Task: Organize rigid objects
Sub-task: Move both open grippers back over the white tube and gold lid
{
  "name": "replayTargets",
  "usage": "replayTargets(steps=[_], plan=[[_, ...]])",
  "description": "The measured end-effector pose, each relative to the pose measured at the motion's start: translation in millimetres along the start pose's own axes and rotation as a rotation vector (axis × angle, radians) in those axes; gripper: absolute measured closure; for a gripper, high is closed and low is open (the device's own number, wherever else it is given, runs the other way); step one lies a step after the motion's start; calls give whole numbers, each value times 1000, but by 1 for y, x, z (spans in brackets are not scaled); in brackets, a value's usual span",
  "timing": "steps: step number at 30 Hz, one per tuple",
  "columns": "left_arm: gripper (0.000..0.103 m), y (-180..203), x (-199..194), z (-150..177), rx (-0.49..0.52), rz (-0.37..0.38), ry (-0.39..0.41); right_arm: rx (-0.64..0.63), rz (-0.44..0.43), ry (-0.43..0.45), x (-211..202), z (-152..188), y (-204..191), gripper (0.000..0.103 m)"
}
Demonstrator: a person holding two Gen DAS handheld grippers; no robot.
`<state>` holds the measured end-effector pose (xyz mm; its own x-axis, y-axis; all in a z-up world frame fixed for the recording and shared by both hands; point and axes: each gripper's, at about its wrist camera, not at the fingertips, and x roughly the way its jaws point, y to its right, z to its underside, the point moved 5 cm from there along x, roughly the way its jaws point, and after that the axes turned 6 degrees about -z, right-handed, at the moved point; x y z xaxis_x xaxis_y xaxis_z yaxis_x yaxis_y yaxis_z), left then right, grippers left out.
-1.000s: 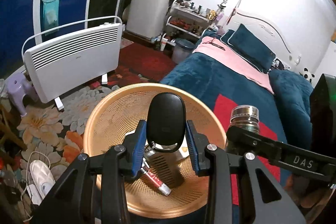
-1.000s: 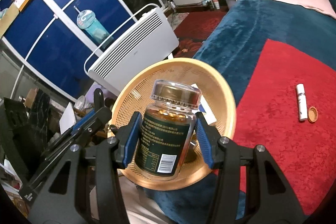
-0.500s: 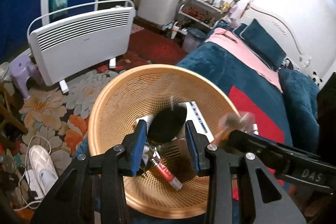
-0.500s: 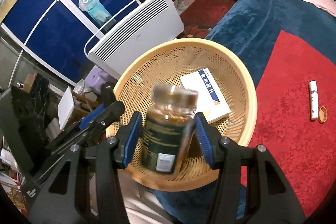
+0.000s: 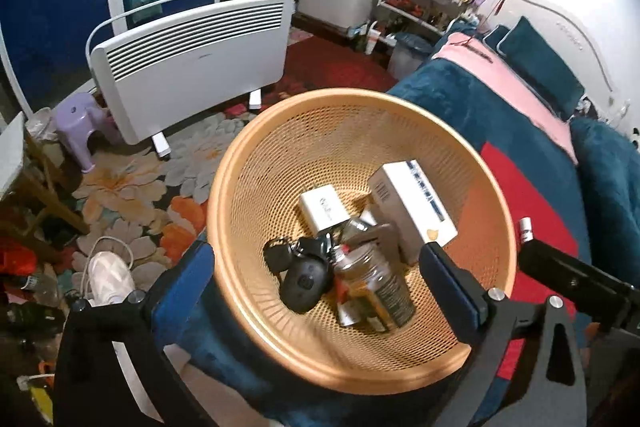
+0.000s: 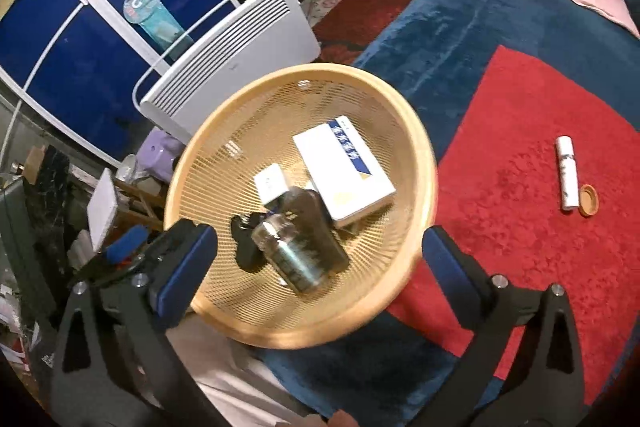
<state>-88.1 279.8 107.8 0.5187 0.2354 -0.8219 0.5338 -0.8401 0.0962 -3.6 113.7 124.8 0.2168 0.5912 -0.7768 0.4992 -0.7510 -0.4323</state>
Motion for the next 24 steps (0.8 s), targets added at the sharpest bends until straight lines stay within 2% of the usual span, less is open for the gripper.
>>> replayTargets(steps=[12,24], plan=[[1,11,-4,10,33,-8,-13,27,23,9,-15,9,24,0],[1,42,-12,14,93,-6,-6,58,24,40,-34,11,46,0]])
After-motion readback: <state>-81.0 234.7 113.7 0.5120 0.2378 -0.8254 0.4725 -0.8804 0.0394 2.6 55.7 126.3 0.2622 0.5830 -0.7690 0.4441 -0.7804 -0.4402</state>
